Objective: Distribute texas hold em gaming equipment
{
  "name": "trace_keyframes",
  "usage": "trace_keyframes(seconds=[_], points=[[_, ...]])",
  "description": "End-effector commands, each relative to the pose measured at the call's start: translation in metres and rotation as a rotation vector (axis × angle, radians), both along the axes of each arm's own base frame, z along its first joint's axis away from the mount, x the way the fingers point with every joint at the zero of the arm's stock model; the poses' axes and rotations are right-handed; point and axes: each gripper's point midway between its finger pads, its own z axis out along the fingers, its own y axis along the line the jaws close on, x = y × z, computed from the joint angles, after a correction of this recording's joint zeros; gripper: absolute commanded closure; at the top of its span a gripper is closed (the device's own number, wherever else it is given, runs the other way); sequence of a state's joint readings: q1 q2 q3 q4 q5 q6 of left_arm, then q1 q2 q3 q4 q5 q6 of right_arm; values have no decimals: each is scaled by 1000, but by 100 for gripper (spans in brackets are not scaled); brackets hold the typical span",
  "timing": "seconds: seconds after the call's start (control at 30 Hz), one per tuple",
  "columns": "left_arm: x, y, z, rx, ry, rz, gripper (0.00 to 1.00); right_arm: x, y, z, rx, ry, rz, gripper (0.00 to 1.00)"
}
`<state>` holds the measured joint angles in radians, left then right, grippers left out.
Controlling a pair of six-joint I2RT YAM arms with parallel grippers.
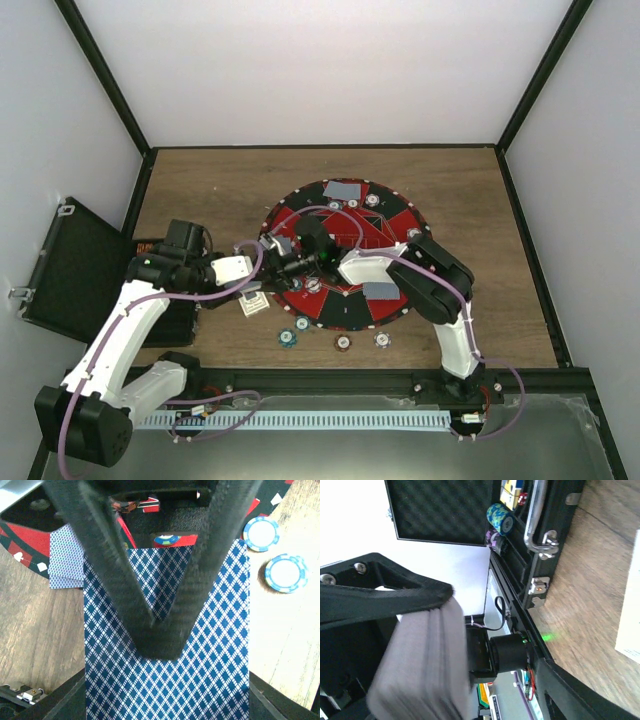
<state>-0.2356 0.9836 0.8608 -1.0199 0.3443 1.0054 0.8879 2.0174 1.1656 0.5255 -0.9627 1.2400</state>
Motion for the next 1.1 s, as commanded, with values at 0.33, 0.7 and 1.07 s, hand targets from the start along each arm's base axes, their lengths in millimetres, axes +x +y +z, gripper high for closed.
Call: trace_keyframes(seconds=[0.33,0.7,1.07], points=[[3,-3,10,-25,-39,-12,76,7,-32,23,54,-17,-39,63],[3,-2,9,-21,-40,-12,76,13,-47,35,58,-37,-74,83],[4,-2,8,-16,-42,-9,76,9,-50,51,88,-47,-68,96]])
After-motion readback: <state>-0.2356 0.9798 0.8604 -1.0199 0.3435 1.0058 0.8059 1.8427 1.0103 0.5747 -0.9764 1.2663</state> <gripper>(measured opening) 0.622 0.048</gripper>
